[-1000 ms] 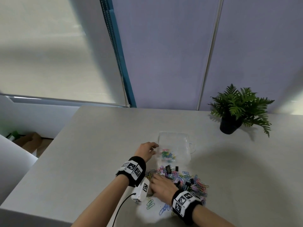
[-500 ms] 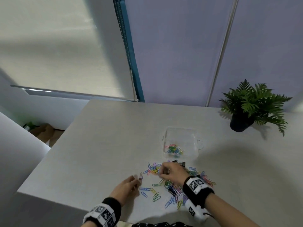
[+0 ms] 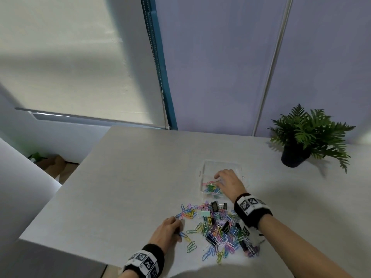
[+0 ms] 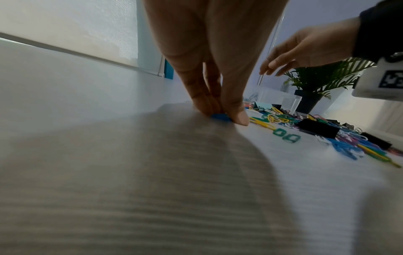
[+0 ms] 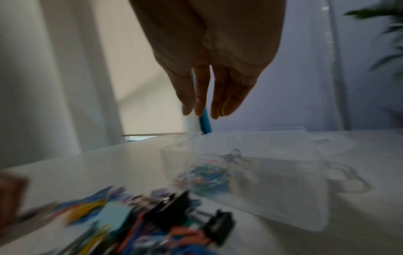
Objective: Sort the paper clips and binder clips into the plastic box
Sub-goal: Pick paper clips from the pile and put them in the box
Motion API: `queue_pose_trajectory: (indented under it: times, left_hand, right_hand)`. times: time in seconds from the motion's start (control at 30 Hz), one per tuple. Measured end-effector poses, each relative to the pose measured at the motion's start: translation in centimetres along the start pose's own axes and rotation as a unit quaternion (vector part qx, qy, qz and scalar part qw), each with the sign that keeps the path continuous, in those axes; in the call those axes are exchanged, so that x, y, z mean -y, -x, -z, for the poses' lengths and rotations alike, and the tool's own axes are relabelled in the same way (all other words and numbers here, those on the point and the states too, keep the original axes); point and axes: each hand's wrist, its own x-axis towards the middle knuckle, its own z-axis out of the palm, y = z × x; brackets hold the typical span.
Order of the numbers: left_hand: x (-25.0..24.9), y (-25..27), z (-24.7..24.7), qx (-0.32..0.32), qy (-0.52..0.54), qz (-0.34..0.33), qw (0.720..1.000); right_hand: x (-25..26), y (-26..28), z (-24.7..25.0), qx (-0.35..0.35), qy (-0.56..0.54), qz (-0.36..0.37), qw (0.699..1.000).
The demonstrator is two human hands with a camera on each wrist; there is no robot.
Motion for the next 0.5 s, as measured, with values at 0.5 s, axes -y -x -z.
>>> queue_pose_trajectory:
  times: [0.5]
  left_hand:
    - [-0.6,-0.3,0.6,0.07,-0.087,0.08,0.99]
  right_hand:
    - [6.6,8.2,-8.1,0.235,0.226,0.216,0.92]
